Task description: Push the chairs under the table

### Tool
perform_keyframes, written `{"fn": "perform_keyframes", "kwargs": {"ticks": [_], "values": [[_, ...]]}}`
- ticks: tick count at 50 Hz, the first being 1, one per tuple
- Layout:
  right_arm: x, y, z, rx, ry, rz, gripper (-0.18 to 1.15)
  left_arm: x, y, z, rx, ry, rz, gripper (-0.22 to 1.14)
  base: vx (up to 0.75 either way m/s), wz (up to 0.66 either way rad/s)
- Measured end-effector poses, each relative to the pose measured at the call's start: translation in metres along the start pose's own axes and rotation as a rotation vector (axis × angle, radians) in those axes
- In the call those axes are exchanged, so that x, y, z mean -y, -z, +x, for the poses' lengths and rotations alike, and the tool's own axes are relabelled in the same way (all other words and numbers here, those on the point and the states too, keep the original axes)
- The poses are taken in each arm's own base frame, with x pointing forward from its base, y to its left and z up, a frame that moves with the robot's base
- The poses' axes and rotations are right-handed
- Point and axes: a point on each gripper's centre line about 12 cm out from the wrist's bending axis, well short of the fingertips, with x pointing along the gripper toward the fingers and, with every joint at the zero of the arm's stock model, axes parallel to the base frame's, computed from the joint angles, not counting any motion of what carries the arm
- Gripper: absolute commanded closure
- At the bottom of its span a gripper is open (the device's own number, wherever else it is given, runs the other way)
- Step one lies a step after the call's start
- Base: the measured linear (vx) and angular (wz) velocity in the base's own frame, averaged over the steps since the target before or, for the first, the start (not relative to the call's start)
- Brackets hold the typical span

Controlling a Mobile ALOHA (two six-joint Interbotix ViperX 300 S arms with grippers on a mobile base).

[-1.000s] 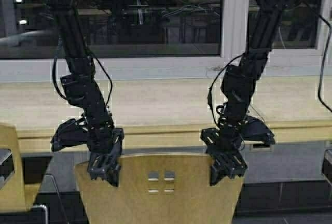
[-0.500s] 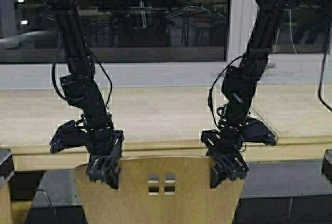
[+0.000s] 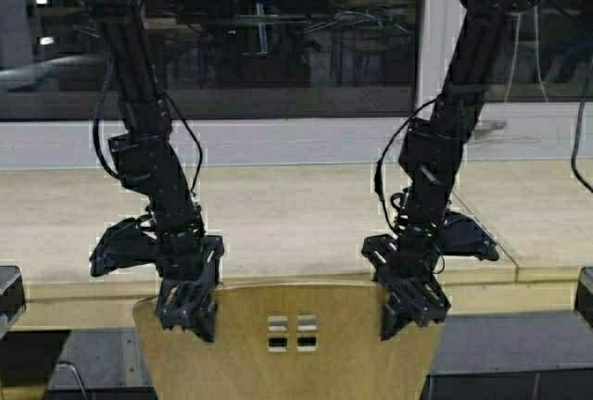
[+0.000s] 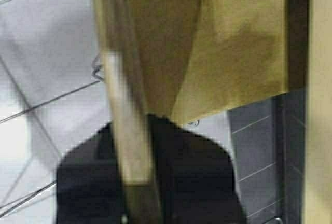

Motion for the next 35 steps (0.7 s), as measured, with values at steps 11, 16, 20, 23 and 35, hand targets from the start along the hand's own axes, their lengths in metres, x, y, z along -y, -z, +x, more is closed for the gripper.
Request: {"fn": "perform_keyframes", "kwargs": {"ticks": [11,16,20,23,35], "values": [[0.0000,0.0000,-0.0005,0.000,0.000,-0.003,0.58,0.0016,0.0006,0.0002,-0.003,0.002,-0.001,0.52,0.14,0.05],[0.0000,0.0000,-0.0005,0.000,0.000,-0.014,0.57,0.0016,0.0006,0.0002,-0.003,0.002,0.001,0.52,0.11,0.02],[-0.0002,-0.0003,-0.0005,0.002,-0.002,-0.017,0.57,0.0016,0.0006,0.0002,-0.003,0.002,-0.001,0.52,0.09,0.00],[-0.0008,-0.0004,-0.0005,0.003,-0.003,-0.020,0.57,0.0016,0.0006,0.0002,-0.003,0.002,-0.001,0.52,0.08,0.00],[-0.0003,-0.0004,-0.0005,0.004,-0.003,-0.026,0.45,0.0010,0.0010,0.0002,-0.006,-0.003,-0.001,0.52,0.05,0.00]]}}
